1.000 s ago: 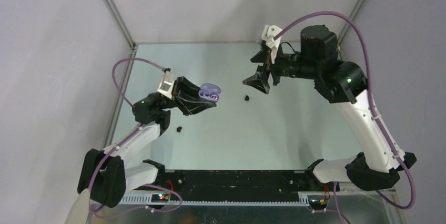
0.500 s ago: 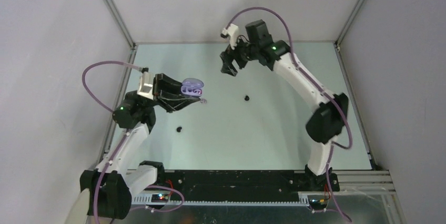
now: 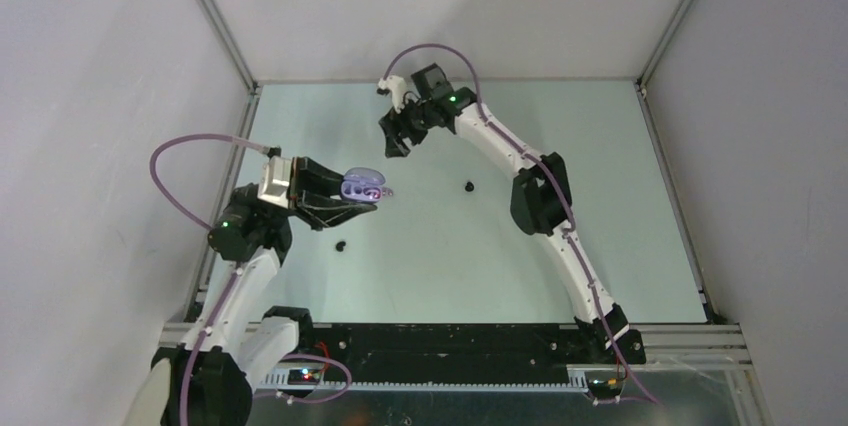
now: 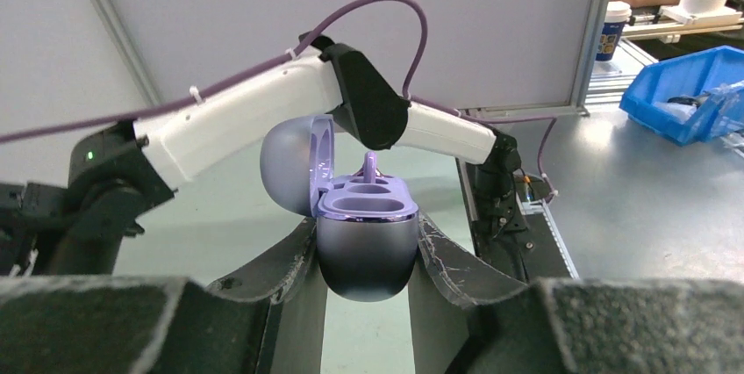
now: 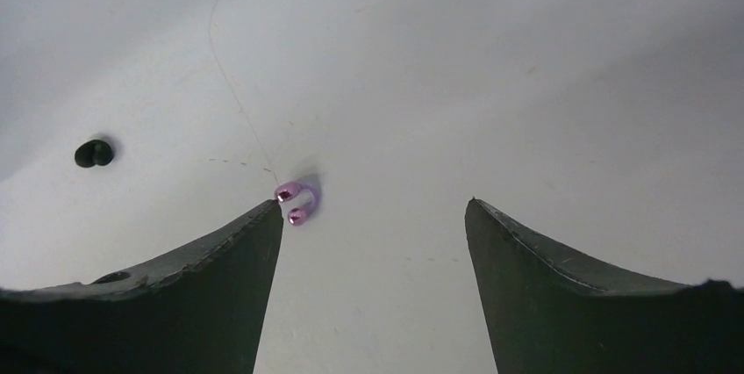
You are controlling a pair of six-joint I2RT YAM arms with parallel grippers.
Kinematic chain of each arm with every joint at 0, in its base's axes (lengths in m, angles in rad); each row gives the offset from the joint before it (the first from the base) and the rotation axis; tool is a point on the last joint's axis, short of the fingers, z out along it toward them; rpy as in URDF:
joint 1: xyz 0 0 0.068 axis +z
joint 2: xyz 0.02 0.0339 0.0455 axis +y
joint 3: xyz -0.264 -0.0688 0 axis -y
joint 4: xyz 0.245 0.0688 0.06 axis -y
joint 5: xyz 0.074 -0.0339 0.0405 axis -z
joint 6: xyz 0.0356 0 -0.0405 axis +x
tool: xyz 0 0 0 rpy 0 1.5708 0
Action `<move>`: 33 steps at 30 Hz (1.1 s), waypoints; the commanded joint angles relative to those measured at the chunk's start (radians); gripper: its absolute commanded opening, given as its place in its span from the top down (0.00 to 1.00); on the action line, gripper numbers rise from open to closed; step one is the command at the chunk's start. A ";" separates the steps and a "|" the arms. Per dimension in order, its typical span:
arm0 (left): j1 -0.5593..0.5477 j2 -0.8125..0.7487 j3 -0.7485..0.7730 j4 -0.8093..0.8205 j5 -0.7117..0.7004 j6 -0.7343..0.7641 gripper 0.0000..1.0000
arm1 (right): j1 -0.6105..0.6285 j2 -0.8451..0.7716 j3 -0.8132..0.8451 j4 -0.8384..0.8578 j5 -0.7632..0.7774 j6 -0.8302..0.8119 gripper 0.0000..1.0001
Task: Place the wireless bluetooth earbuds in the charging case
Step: Move the earbud to the center of the board.
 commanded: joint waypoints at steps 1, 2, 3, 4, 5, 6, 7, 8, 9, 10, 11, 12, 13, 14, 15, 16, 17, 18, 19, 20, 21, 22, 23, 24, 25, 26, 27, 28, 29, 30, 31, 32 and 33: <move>0.028 -0.024 -0.008 0.049 -0.002 -0.005 1.00 | 0.022 0.067 0.084 -0.002 0.015 0.083 0.21; 0.029 -0.026 -0.012 0.049 -0.007 -0.004 1.00 | 0.024 0.074 0.089 -0.007 0.029 0.094 0.21; 0.033 -0.026 -0.014 0.049 -0.010 -0.001 1.00 | 0.029 0.086 0.091 -0.011 0.034 0.098 0.22; 0.033 -0.027 -0.019 0.049 -0.014 0.000 1.00 | 0.030 0.090 0.090 -0.021 0.038 0.102 0.23; 0.036 -0.027 -0.024 0.049 -0.016 0.004 1.00 | 0.034 0.096 0.088 -0.025 0.040 0.105 0.23; 0.037 -0.029 -0.025 0.049 -0.020 0.007 1.00 | 0.037 0.097 0.075 -0.030 0.049 0.112 0.24; 0.037 -0.029 -0.027 0.049 -0.021 0.007 1.00 | 0.041 0.096 0.065 -0.029 0.059 0.118 0.24; 0.038 -0.028 -0.028 0.050 -0.026 0.008 1.00 | 0.043 0.094 0.043 -0.028 0.064 0.122 0.24; 0.038 -0.029 -0.027 0.050 -0.028 0.009 1.00 | 0.048 0.090 0.033 -0.026 0.082 0.126 0.24; 0.037 -0.030 -0.027 0.050 -0.033 0.007 1.00 | 0.056 0.090 0.017 -0.027 0.093 0.127 0.25; 0.038 -0.031 -0.026 0.049 -0.035 0.007 1.00 | 0.061 0.090 0.012 -0.027 0.118 0.128 0.25; 0.037 -0.032 -0.026 0.049 -0.038 0.005 1.00 | 0.069 0.093 0.004 -0.027 0.133 0.128 0.27; 0.037 -0.034 -0.028 0.049 -0.039 0.005 1.00 | 0.074 0.095 0.002 -0.028 0.162 0.128 0.27; 0.038 -0.035 -0.028 0.049 -0.039 0.005 1.00 | 0.083 0.100 -0.001 -0.028 0.178 0.127 0.31; 0.038 -0.040 -0.031 0.051 -0.040 0.005 1.00 | 0.087 0.102 -0.003 -0.030 0.207 0.125 0.34; 0.037 -0.042 -0.032 0.051 -0.040 0.005 1.00 | 0.096 0.106 -0.003 -0.030 0.219 0.124 0.39; 0.037 -0.046 -0.032 0.051 -0.040 0.004 1.00 | 0.100 0.108 -0.004 -0.032 0.228 0.119 0.40; 0.038 -0.048 -0.032 0.051 -0.040 0.003 1.00 | 0.105 0.110 -0.006 -0.034 0.227 0.118 0.41; 0.038 -0.052 -0.032 0.051 -0.039 0.001 1.00 | 0.107 0.110 -0.010 -0.037 0.221 0.117 0.41; 0.039 -0.054 -0.033 0.051 -0.039 -0.001 1.00 | 0.112 0.110 -0.012 -0.038 0.221 0.118 0.41; 0.039 -0.057 -0.032 0.051 -0.038 -0.002 1.00 | 0.114 0.109 -0.019 -0.038 0.222 0.119 0.41; 0.040 -0.058 -0.031 0.051 -0.037 -0.002 1.00 | 0.119 0.109 -0.022 -0.039 0.224 0.119 0.42; 0.040 -0.061 -0.031 0.051 -0.037 -0.003 1.00 | 0.123 0.110 -0.028 -0.040 0.231 0.117 0.42; 0.040 -0.063 -0.032 0.051 -0.037 -0.003 1.00 | 0.129 0.112 -0.031 -0.041 0.236 0.115 0.42; 0.040 -0.067 -0.031 0.051 -0.038 -0.004 1.00 | 0.133 0.112 -0.038 -0.041 0.250 0.108 0.42; 0.040 -0.067 -0.031 0.051 -0.037 -0.005 1.00 | 0.138 0.114 -0.041 -0.043 0.258 0.105 0.42; 0.041 -0.070 -0.031 0.052 -0.036 -0.006 1.00 | 0.142 0.116 -0.045 -0.044 0.270 0.103 0.44; 0.042 -0.071 -0.032 0.051 -0.036 -0.007 1.00 | 0.142 0.117 -0.048 -0.045 0.277 0.103 0.44; 0.042 -0.074 -0.033 0.052 -0.036 -0.007 1.00 | 0.144 0.116 -0.054 -0.045 0.279 0.105 0.46; 0.042 -0.074 -0.032 0.052 -0.035 -0.007 1.00 | 0.143 0.116 -0.056 -0.044 0.280 0.109 0.47; 0.042 -0.077 -0.032 0.052 -0.035 -0.008 1.00 | 0.140 0.114 -0.062 -0.042 0.277 0.111 0.49; 0.042 -0.077 -0.032 0.052 -0.034 -0.007 1.00 | 0.137 0.113 -0.064 -0.038 0.271 0.116 0.51; 0.042 -0.078 -0.032 0.053 -0.033 -0.007 1.00 | 0.133 0.115 -0.065 -0.037 0.269 0.119 0.53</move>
